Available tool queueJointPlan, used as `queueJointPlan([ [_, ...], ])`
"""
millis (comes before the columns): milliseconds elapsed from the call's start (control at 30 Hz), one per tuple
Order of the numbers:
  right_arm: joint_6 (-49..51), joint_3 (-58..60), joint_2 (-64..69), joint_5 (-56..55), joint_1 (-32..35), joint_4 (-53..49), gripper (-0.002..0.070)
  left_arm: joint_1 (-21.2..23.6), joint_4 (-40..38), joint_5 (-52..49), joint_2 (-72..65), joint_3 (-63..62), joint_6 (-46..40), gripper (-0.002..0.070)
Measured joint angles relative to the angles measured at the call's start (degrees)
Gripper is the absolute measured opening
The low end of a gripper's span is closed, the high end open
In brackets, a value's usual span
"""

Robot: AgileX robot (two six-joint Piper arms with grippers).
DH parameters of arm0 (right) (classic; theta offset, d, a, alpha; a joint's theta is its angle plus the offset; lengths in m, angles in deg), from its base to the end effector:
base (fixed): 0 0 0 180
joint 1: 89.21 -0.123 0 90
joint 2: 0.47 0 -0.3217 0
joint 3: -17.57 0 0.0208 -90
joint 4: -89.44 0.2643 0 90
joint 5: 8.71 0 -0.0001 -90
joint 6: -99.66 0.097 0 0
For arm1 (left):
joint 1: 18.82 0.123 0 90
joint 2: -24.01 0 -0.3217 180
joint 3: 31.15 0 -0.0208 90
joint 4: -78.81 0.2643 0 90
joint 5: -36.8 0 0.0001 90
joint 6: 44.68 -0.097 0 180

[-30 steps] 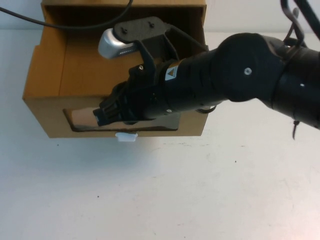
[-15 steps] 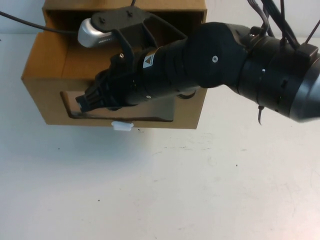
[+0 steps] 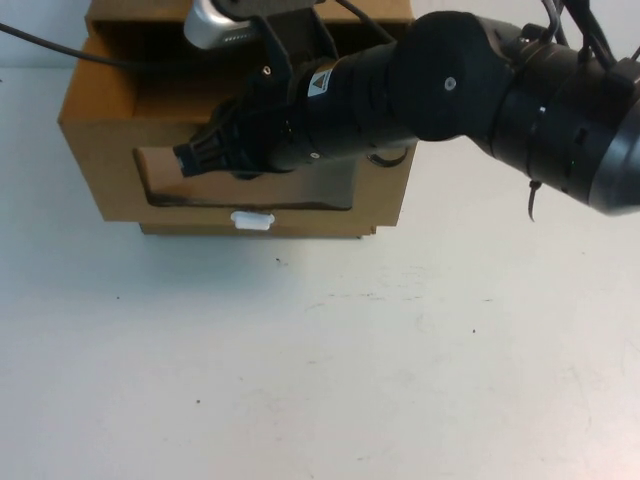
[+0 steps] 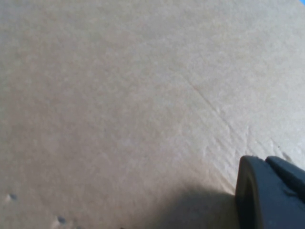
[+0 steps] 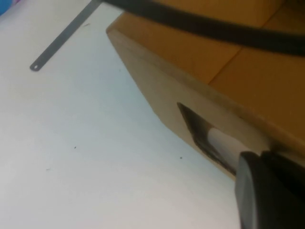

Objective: Close the shoe box
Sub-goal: Close the shoe box with your right arm

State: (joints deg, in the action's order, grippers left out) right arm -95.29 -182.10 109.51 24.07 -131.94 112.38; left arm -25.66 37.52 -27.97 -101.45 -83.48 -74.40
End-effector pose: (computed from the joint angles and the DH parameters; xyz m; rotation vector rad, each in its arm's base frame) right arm 0.3207 0.3242 0.3958 -0.8349 2.0154 0.7079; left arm 0.4817 -0.1161 0.4305 0.6315 2.1190 -0.7035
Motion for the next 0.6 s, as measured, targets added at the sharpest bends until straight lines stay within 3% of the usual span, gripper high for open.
queueJointPlan([
  [600, 0.0, -5.86, 4.47, -4.58, 4.31, 1.22, -0.0011, 0.0, 0.0, -0.22, 0.0, 0.0, 0.0, -0.0005],
])
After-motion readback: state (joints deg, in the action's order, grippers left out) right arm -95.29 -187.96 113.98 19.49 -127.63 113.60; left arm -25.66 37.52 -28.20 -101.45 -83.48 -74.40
